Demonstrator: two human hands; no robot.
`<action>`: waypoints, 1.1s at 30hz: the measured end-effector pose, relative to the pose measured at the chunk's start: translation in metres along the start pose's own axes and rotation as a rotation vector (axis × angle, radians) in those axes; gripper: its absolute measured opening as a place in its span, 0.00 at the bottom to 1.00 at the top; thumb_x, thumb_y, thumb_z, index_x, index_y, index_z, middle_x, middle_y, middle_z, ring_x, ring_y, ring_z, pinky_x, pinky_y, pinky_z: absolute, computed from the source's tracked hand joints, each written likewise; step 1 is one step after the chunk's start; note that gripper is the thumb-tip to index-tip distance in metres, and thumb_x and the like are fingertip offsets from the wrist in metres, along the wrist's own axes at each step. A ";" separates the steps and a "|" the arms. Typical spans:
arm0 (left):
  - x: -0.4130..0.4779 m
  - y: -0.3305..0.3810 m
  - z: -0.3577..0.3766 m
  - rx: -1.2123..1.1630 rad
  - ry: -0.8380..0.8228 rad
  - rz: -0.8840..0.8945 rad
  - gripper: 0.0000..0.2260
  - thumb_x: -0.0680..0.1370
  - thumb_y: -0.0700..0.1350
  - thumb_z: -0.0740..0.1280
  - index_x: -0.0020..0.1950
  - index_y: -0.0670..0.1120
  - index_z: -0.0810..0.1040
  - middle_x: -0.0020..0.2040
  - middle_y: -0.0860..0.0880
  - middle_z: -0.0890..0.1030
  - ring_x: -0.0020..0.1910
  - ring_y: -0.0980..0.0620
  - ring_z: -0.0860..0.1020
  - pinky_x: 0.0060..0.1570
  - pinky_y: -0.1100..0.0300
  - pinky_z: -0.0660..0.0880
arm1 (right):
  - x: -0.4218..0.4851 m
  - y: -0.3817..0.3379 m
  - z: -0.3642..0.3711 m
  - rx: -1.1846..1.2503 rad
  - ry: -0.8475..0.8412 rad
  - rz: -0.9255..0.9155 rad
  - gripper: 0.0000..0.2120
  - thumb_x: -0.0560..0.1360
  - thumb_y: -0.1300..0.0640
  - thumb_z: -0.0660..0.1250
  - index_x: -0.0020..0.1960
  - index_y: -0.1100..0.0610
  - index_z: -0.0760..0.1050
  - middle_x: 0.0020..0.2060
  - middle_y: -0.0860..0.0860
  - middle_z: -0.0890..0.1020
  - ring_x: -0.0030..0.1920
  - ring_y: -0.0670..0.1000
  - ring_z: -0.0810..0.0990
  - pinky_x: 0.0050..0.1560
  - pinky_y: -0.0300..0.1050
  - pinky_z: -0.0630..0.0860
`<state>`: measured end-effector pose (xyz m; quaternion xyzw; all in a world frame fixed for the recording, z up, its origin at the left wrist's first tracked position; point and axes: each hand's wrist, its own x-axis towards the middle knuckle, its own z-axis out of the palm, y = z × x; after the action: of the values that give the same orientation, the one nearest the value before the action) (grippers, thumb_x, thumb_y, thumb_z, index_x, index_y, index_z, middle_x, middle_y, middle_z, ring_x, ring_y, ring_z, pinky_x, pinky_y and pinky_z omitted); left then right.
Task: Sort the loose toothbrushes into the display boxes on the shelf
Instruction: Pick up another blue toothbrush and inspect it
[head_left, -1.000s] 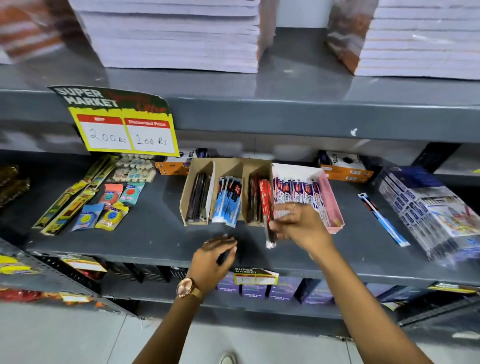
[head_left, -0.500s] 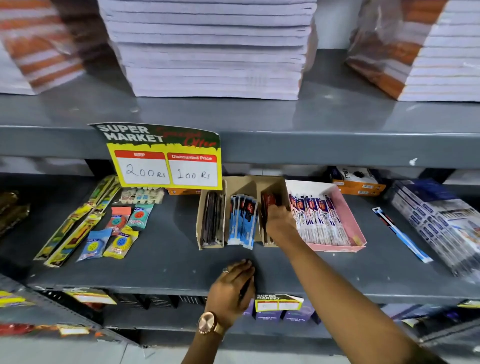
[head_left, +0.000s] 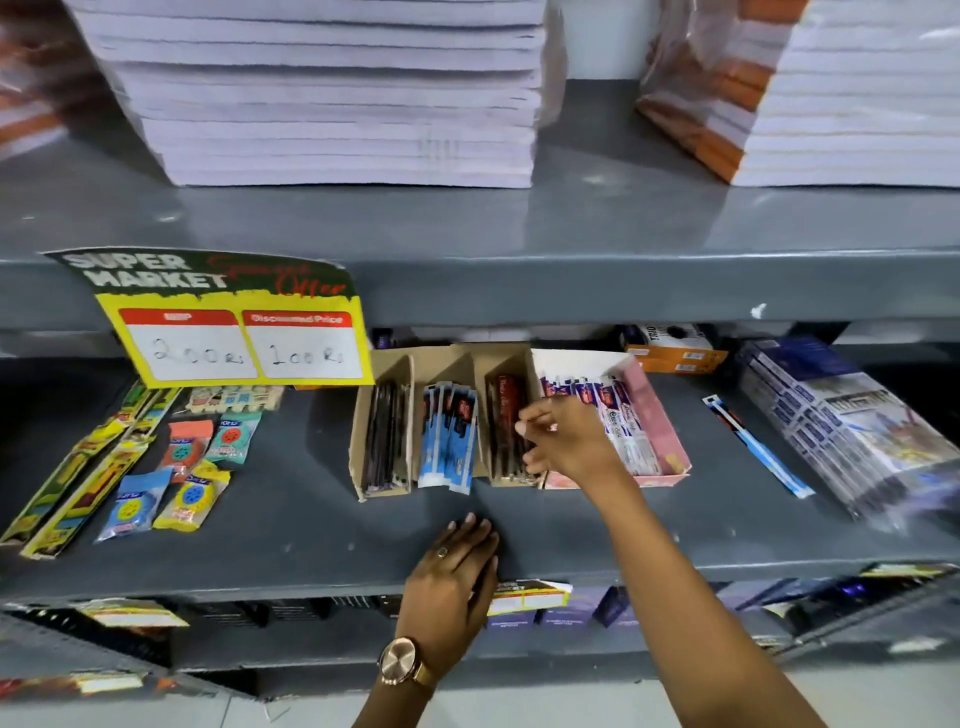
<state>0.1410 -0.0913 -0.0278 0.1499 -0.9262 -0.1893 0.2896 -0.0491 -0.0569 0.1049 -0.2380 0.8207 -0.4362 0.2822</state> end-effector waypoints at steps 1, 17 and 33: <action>0.002 0.006 0.004 -0.010 -0.005 0.025 0.20 0.81 0.51 0.53 0.56 0.43 0.82 0.58 0.47 0.82 0.63 0.51 0.75 0.66 0.59 0.66 | -0.006 0.007 -0.013 0.056 0.033 -0.023 0.08 0.75 0.67 0.64 0.53 0.65 0.78 0.39 0.58 0.79 0.19 0.45 0.78 0.22 0.39 0.79; 0.076 0.068 0.061 0.087 -0.206 0.159 0.18 0.76 0.52 0.57 0.54 0.48 0.83 0.56 0.51 0.83 0.57 0.53 0.80 0.47 0.59 0.80 | 0.028 0.150 -0.202 -0.621 0.466 0.326 0.17 0.72 0.67 0.64 0.60 0.69 0.73 0.58 0.69 0.78 0.59 0.68 0.77 0.58 0.58 0.75; 0.076 0.060 0.066 -0.096 -0.219 0.000 0.19 0.77 0.55 0.57 0.60 0.49 0.80 0.63 0.52 0.78 0.66 0.57 0.71 0.63 0.57 0.71 | 0.025 0.152 -0.222 0.100 0.161 0.388 0.12 0.67 0.70 0.73 0.46 0.64 0.71 0.34 0.59 0.77 0.31 0.52 0.76 0.35 0.44 0.76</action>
<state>0.0320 -0.0501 -0.0155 0.1145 -0.9422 -0.2486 0.1934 -0.2384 0.1335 0.0711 -0.0256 0.8483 -0.4317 0.3057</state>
